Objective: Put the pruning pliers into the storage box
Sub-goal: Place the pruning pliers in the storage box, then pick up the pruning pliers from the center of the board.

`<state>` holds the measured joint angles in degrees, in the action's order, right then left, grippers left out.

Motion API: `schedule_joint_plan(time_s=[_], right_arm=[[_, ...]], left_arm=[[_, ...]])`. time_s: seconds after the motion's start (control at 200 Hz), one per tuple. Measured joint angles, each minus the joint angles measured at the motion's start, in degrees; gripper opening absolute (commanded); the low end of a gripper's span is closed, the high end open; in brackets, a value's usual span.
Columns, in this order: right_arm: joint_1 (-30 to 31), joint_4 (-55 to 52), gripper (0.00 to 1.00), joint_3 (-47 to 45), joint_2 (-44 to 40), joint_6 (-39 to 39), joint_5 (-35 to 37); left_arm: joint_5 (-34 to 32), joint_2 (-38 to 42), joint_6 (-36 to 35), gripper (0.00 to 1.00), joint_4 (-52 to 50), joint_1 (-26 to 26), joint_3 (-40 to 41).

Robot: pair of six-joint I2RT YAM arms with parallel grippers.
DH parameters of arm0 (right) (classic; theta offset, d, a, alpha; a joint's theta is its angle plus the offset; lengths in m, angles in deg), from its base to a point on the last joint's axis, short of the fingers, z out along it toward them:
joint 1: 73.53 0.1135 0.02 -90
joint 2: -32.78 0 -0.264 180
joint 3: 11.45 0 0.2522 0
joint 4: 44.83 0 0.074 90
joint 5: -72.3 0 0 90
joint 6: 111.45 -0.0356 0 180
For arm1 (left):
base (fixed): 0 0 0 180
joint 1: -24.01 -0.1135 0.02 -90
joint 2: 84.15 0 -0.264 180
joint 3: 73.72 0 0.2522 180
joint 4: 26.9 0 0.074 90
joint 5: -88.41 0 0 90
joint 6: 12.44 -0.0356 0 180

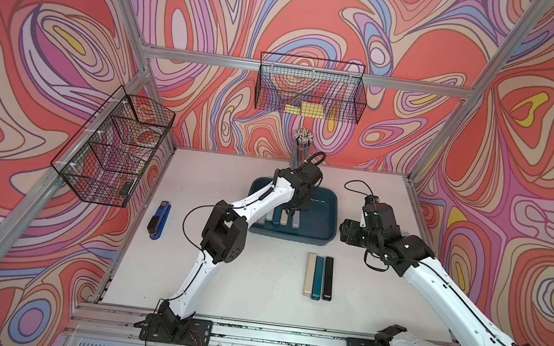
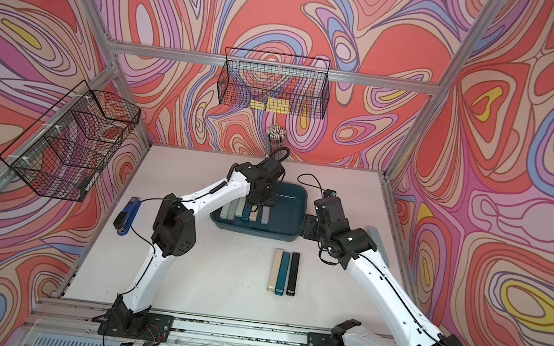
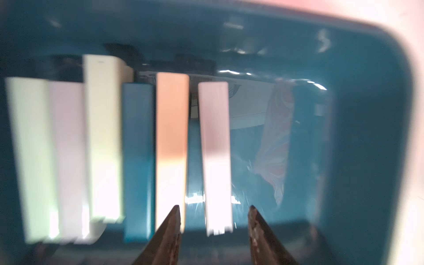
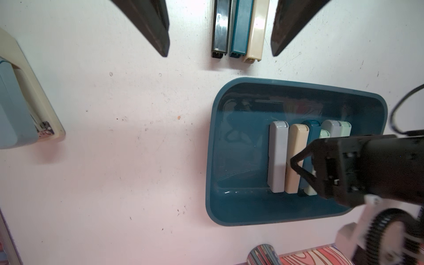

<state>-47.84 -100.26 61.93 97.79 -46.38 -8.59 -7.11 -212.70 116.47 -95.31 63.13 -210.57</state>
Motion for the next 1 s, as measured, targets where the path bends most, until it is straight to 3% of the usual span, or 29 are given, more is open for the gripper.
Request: schedule_joint_plan(time_s=[0.25,0.396,0.636,0.796,0.996], right_arm=[[0.0,-0.4,0.72,3.8,0.3,0.5,0.2],[0.0,-0.3,0.73,5.0,1.3,0.7,0.2],[0.0,1.1,0.76,0.4,1.1,0.8,1.3],[0.0,1.6,0.76,-0.7,1.1,0.0,2.0],[0.0,2.3,0.76,-1.1,0.4,-1.1,2.6]], left_arm=[[0.7,24.2,-1.0,0.55,3.9,3.6,23.1],[1.4,31.8,0.8,0.55,7.1,8.5,39.4],[1.6,32.7,6.0,0.56,11.5,18.4,53.1],[2.5,31.9,9.4,0.56,15.8,22.6,53.9],[3.9,27.5,10.9,0.56,19.4,24.3,52.7]])
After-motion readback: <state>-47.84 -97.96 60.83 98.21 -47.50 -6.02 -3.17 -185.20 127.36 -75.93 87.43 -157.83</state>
